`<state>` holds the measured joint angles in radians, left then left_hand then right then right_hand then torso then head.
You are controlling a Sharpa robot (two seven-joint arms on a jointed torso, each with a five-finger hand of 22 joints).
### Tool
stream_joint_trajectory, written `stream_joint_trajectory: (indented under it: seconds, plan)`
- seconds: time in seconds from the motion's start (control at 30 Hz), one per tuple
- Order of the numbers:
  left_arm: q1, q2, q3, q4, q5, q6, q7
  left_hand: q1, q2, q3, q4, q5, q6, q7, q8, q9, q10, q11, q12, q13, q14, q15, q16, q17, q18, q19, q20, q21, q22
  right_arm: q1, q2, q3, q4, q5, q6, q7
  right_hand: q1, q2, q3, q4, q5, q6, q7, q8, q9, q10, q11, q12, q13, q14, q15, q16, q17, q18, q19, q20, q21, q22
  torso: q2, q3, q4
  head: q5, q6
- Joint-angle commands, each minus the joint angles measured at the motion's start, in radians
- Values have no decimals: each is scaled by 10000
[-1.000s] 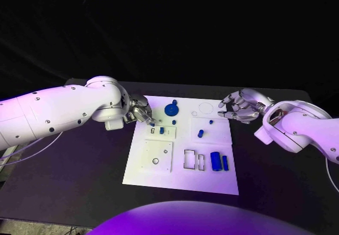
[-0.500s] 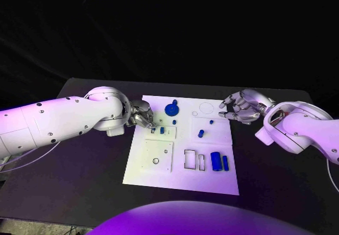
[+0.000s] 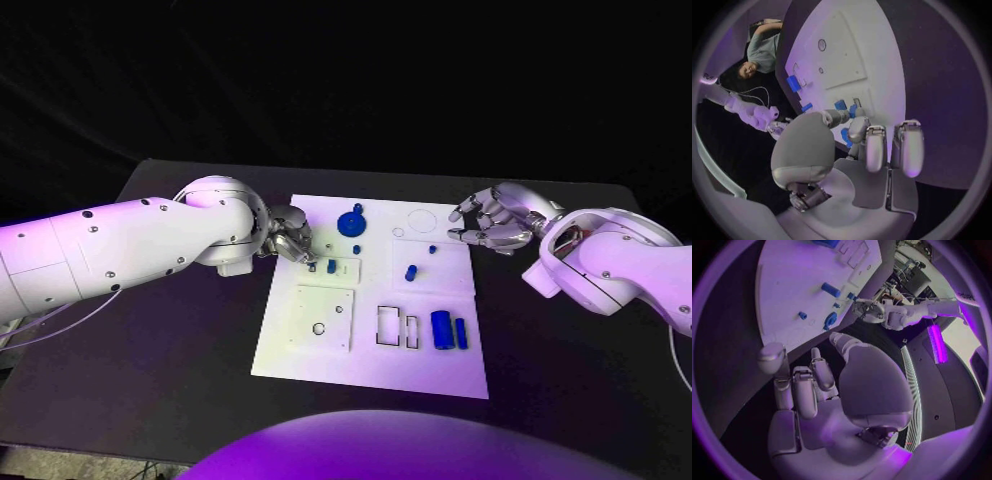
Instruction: Assemble the parts on the task board
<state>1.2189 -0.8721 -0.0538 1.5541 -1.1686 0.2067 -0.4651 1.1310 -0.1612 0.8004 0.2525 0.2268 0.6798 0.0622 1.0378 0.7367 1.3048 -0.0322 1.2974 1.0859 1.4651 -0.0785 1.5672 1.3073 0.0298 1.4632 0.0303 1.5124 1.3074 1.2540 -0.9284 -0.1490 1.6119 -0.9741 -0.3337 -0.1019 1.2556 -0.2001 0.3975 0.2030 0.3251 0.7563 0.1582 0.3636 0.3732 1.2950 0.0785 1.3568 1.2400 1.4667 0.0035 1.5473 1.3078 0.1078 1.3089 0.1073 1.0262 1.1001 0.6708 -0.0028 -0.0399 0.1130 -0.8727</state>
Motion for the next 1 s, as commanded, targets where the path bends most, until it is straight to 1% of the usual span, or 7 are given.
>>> stream_joint_trajectory:
  seconds: [0.03,0.47,0.6,0.67,0.77,0.87,1.0]
  plan:
    - [-3,56,5,-35,-70,444,-95,58,-2,1618,-1559,15,214,-204,47,11,67,-16,21,5,1057,-92,36,2635,-150,842,-73,-17,2298,-8,-2,-1,16,-27,-1,86,-38,31,17,48,33,-99,2,62,15,-45,-27,7,-13,854,-10,-37,2023,196,-94,-8,-61,-8,0,1,2,-23,1]
    - [-5,186,3,-161,13,584,-195,57,-1,1624,-1559,6,216,-205,47,10,66,-16,18,-2,1057,-92,36,2635,-151,843,-73,-16,2299,-8,-6,-1,18,12,-93,152,-38,19,33,89,58,-125,4,78,13,-263,-24,-156,-257,792,-7,-126,1830,243,-207,-6,-299,-192,-3,-3,2,-32,1]
    - [-5,199,3,-175,23,598,-206,56,-2,1629,-1558,-3,218,-208,47,9,65,-15,13,-10,1057,-93,36,2635,-150,842,-74,-18,2298,-8,-5,-1,-1,53,-334,207,47,-8,147,200,80,-188,-5,169,19,-979,-43,-841,-1184,358,-31,-804,618,480,-849,-15,-1623,-1187,-6,-5,1,5,1]
    - [-5,205,3,-186,25,601,-214,56,-2,1629,-1558,-3,218,-208,47,9,65,-15,13,-10,1057,-93,36,2635,-150,842,-74,-18,2298,-8,-2,-1,-20,163,-471,283,105,-66,269,280,76,-256,-20,235,18,-1783,-68,-1825,-2467,-64,-48,-1645,-576,727,-1467,-54,-3132,-2325,-7,-3,2,-8,1]
    - [-5,212,3,-197,26,605,-224,56,-2,1629,-1558,-3,218,-208,47,9,65,-15,13,-10,1057,-93,36,2635,-150,842,-74,-18,2298,-8,6,-1,-44,381,-571,386,167,-116,421,345,112,-394,11,298,10,-3212,-28,-3682,-4708,-913,-59,-3309,-2566,736,-1869,6,-4066,-2958,-4,-1,2,-21,1]
    - [-5,224,3,-204,14,607,-235,53,-2,1634,-1557,-12,219,-209,47,8,70,-16,15,-7,1057,-93,36,2635,-150,842,-75,-18,2298,-8,24,-2,-73,588,-623,485,230,-179,644,422,118,-719,112,518,2,-3528,73,-4967,-5859,-2394,101,-6667,-5784,738,-2235,104,-5159,-3742,-4,0,6,-25,1]
    - [-5,231,3,-193,-5,634,-253,53,-2,1634,-1557,-12,219,-209,47,8,70,-16,15,-7,1057,-93,36,2635,-150,842,-75,-18,2298,-9,40,-4,-106,776,-662,606,242,-266,801,469,101,-972,229,833,-28,-3522,231,-6353,-7191,-2392,283,-8863,-6458,748,-2365,299,-6508,-4902,-7,3,3,-17,1]
